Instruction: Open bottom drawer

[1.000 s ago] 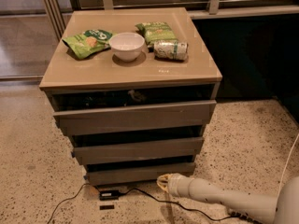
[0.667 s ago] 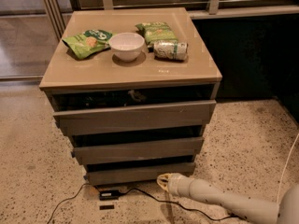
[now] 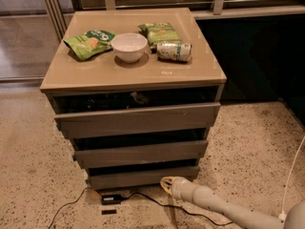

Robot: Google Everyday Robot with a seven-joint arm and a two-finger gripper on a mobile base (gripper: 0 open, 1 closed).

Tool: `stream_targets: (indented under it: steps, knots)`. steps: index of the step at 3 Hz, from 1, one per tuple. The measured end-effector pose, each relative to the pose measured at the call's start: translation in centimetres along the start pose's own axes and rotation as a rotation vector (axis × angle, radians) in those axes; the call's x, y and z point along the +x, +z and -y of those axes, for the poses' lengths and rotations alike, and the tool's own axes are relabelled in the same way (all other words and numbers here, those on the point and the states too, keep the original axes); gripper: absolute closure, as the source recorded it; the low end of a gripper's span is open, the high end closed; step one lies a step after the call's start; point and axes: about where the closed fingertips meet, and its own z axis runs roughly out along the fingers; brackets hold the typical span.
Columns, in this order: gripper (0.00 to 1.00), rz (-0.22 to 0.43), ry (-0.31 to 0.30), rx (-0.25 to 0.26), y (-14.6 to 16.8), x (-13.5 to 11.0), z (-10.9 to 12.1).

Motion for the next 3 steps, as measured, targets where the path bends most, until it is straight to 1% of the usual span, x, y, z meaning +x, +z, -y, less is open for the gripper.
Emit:
stream_targets:
  steps: [1,2,3]
  knots:
    - [1.0,-0.001,-0.02,0.031,0.3,0.6,0.5]
    - [1.0,-0.016,-0.072,0.075,0.1,0.9,1.5]
    - [1.0,-0.04,-0.139,0.106,-0.1,1.4,2.6]
